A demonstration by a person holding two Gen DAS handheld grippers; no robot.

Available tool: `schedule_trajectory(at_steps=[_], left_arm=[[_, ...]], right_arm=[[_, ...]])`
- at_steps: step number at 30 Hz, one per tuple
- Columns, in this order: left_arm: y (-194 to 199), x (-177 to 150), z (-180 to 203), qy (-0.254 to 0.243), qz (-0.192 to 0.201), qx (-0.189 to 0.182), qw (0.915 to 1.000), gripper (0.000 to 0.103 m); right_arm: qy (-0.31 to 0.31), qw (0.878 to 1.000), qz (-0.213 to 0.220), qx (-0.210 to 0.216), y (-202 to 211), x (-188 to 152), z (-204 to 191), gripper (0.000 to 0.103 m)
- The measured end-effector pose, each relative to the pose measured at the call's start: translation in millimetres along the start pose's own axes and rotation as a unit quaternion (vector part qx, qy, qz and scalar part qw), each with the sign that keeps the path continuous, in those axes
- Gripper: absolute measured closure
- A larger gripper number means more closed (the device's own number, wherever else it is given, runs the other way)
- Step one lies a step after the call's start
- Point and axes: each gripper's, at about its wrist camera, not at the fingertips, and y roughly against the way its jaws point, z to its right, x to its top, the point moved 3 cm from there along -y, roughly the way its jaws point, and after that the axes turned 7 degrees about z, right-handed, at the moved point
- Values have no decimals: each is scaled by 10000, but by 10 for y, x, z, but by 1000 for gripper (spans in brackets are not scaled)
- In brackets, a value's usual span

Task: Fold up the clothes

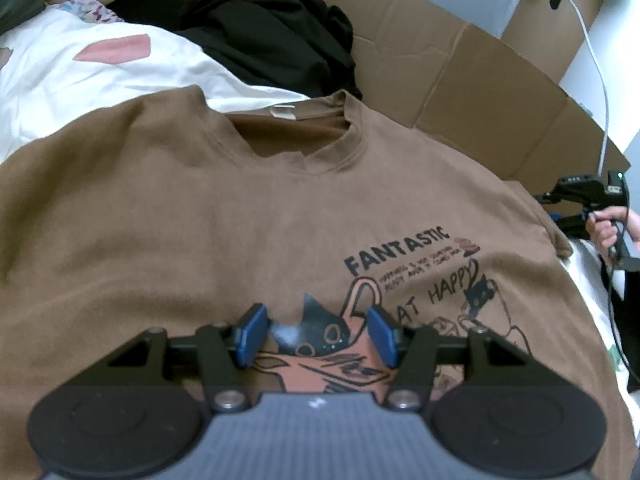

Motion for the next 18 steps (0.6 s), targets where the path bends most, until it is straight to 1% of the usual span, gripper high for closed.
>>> schedule_trajectory(at_steps=[1,3,5,6,8,10,11,12,13,14,15,17,18], left_arm=[[0,-2,-2,2,2,-3,10000,44],[0,-5,-5,5,7,-9,10000,44],[1,-7,-9,18,12,-17,10000,44],[2,-8,-11,27,14,-21,10000,44],[2,-9,-10,31,13,-28,10000,44],[-2,-12,-9,38,12,-33,10000,44],[-4,-12,-10,45,11,-34,10000,44],[-6,-13,-9,54,10,-32,10000,44],[-8,-13,-7,63,8,-26,10000,44],[-9,-13,-5,67,4,-19,10000,44],[-8,-13,-2,65,-1,-15,10000,44],[-5,-14,2,55,-8,-12,10000,44],[-4,-16,4,52,-10,-12,10000,44]], right_arm=[[147,9999,-7,-74,-22,-6,-29,99],[345,9993,140,-99,-22,13,-75,100],[596,9974,403,-10,55,54,-190,100],[899,9938,642,118,138,86,-305,100],[1742,9780,1112,279,310,96,-560,100],[2464,9582,1454,-41,421,59,-738,98],[2540,9552,1505,-225,428,56,-754,94],[2475,9569,1481,-352,414,66,-733,83],[2308,9615,1426,-435,396,82,-682,67],[2139,9658,1371,-518,379,99,-632,60],[1984,9694,1330,-572,366,113,-584,54],[1740,9746,1315,-513,370,122,-500,51],[1577,9780,1261,-528,362,123,-432,47]])
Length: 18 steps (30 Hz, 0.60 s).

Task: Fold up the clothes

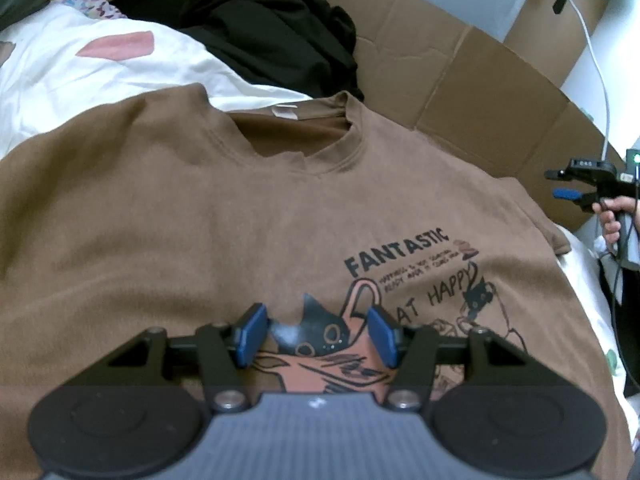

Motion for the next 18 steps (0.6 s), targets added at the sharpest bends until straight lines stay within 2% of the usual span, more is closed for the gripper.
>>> schedule_trajectory(at_steps=[6,10,18], left_arm=[[3,0,-6,-6,-4,-3,10000,43],[7,-2,-11,12,-7,-10,10000,43],[13,-5,-21,56,-15,-23,10000,43]], right_arm=[[-476,9985,-266,-60,-69,-110,234,47],[-452,9973,-572,-113,-178,-211,271,47],[-968,9945,-392,93,-544,-167,334,48]])
